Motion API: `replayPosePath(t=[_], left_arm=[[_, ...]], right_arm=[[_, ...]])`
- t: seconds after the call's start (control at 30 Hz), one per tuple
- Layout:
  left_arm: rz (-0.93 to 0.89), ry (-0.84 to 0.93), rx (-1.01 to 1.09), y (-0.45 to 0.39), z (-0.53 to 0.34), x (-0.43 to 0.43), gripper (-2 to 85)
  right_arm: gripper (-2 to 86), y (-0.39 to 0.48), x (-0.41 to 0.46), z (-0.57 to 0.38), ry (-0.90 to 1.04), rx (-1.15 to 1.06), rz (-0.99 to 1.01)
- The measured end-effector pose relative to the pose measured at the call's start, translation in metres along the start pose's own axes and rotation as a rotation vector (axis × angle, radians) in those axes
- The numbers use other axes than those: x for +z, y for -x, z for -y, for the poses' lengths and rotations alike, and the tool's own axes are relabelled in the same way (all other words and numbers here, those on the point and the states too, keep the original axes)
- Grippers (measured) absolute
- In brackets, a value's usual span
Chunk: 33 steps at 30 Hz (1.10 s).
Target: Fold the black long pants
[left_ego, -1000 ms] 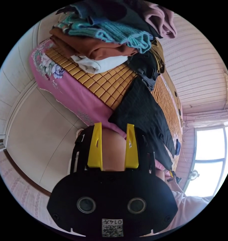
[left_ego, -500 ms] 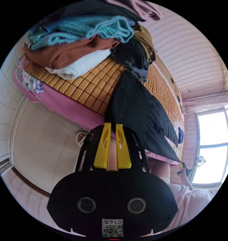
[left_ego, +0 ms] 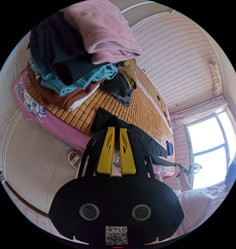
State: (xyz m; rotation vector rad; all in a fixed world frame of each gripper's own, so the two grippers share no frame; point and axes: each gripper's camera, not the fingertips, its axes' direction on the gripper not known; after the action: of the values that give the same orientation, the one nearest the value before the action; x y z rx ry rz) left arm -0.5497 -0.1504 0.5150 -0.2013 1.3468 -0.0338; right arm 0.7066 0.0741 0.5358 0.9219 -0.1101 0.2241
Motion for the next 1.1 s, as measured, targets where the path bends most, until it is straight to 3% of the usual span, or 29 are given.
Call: replayPosePath(t=[0.1, 0.23, 0.33, 0.53, 0.57, 0.67, 0.93, 1.1], left_arm=[[0.061, -0.031, 0.026, -0.019, 0.032, 0.03, 4.4], [0.268, 0.01, -0.086, -0.022, 0.055, 0.086, 6.7], [0.367, 0.03, 0.005, -0.047, 0.052, 0.109, 6.7], [0.292, 0.27, 0.288, -0.116, 0.009, 0.205, 5.1], [0.291, 0.344, 0.304, -0.122, -0.001, 0.232, 5.0], [0.41, 0.487, 0.355, -0.13, -0.024, 0.289, 4.7], [0.533, 0.608, 0.546, -0.151, -0.048, 0.323, 1.0], [0.485, 0.585, 0.534, -0.148, -0.061, 0.324, 2.2]], right_arm=[[2.2, 0.013, 0.027, 0.057, 0.044, 0.064, 0.118], [6.3, 0.036, 0.064, 0.092, 0.13, 0.108, 0.063], [5.8, 0.053, 0.08, 0.094, 0.15, 0.062, 0.078], [3.6, 0.089, 0.135, 0.086, 0.335, -0.031, -0.014], [2.4, 0.093, 0.131, 0.085, 0.283, -0.041, -0.038], [0.9, 0.102, 0.13, 0.086, 0.299, -0.075, -0.072], [-0.2, 0.111, 0.114, 0.032, 0.362, -0.247, -0.255], [-0.3, 0.086, 0.08, -0.01, 0.312, -0.151, -0.13]])
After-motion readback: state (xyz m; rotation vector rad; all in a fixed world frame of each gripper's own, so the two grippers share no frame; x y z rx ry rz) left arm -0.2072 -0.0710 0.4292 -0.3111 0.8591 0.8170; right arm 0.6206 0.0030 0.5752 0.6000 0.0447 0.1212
